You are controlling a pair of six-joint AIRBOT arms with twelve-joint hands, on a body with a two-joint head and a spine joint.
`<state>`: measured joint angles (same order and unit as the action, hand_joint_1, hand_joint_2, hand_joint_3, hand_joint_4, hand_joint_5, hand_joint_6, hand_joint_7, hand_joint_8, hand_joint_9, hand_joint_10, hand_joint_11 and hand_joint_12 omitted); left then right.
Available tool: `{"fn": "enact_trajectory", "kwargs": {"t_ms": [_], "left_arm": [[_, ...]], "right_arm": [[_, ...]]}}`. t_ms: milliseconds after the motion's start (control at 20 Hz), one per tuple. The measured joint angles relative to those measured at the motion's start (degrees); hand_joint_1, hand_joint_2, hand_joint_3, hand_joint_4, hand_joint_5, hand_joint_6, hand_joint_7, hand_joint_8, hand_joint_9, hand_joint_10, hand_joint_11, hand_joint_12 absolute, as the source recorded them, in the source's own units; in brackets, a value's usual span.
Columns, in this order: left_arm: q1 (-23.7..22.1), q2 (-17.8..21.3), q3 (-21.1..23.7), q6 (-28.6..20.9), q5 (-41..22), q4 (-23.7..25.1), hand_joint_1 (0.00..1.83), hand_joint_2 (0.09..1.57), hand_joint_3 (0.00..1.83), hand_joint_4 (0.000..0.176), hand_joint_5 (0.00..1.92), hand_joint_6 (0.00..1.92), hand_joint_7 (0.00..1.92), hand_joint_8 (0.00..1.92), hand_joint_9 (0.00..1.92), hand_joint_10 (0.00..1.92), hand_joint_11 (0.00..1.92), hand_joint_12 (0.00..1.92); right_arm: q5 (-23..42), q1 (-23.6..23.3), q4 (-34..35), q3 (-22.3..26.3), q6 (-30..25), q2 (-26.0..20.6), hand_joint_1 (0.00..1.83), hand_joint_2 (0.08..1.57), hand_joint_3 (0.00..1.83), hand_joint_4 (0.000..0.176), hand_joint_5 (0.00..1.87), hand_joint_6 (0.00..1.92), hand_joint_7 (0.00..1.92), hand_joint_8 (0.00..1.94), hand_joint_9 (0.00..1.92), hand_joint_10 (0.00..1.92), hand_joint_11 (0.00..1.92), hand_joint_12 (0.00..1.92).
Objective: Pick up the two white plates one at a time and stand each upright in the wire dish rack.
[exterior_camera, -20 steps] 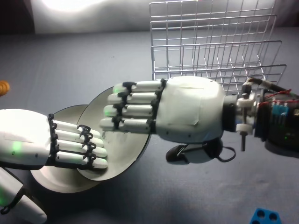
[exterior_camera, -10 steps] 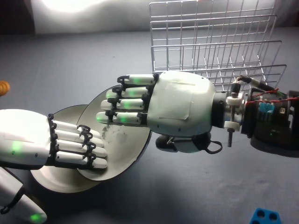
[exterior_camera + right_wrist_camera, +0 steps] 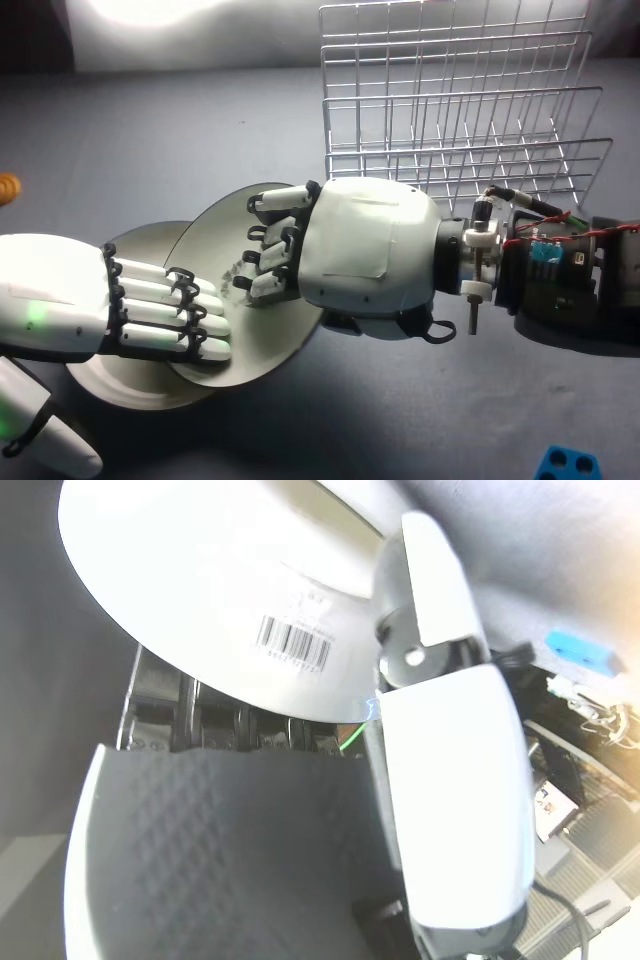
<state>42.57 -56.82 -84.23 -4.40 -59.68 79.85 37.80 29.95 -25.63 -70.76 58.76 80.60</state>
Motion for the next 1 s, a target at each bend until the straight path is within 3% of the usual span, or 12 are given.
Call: {"fn": "enact_trajectory", "kwargs": {"t_ms": [50,100,200,400,600,800,1000], "left_arm": [[0.0,0.02,0.0,0.0,-0.02,-0.07,0.0,1.13,0.01,0.0,0.0,0.0,0.0,0.0,0.0,0.0,0.0,0.0],[0.0,0.02,0.0,-0.02,-0.04,-0.11,0.0,1.13,0.01,0.0,0.0,0.0,0.0,0.0,0.0,0.0,0.0,0.0],[0.0,0.04,-0.02,-0.17,-0.02,-0.17,0.0,1.12,0.0,0.0,0.0,0.0,0.0,0.0,0.0,0.0,0.0,0.0],[-0.2,0.15,-0.04,-0.63,-0.04,-0.72,0.0,1.12,0.0,0.0,0.0,0.0,0.0,0.0,0.0,0.0,0.0,0.0],[-2.32,0.9,-0.22,-1.05,0.04,-0.44,0.0,1.12,0.0,0.0,0.0,0.0,0.0,0.0,0.0,0.0,0.0,0.0],[-5.4,3.45,-1.09,-2.32,-0.68,-3.15,0.0,1.12,0.0,0.0,0.0,0.0,0.0,0.0,0.0,0.0,0.0,0.0],[-6.75,4.44,-2.45,-4.39,-2.14,-1.18,0.0,1.12,0.0,0.0,0.0,0.0,0.0,0.0,0.0,0.0,0.0,0.0]], "right_arm": [[0.83,0.02,-0.02,0.0,0.09,0.0,1.18,1.19,0.01,0.0,0.76,1.32,0.91,1.06,0.92,0.37,0.51,1.34],[2.01,0.0,0.04,0.0,0.11,0.07,1.17,1.2,0.0,0.01,0.78,1.32,0.87,1.14,0.93,0.42,0.53,1.34],[2.58,0.0,0.07,0.0,0.11,0.07,1.19,1.16,0.0,0.019,0.89,1.18,0.91,1.07,1.02,0.46,0.63,1.28],[2.8,0.02,-0.11,0.0,0.09,0.07,1.2,1.14,0.0,0.021,0.92,1.14,0.95,1.01,1.06,0.45,0.66,1.26],[3.61,0.02,-0.11,0.2,0.07,0.11,1.2,1.15,0.0,0.023,0.89,1.16,0.95,1.02,1.06,0.44,0.67,1.27],[3.69,0.09,-0.11,0.39,0.07,0.11,1.21,1.14,0.0,0.021,0.89,1.15,0.99,0.97,1.08,0.41,0.7,1.25],[3.48,0.07,0.0,2.21,0.07,-0.55,1.19,1.16,0.0,0.019,0.86,1.22,0.94,1.03,1.06,0.4,0.67,1.27]]}}
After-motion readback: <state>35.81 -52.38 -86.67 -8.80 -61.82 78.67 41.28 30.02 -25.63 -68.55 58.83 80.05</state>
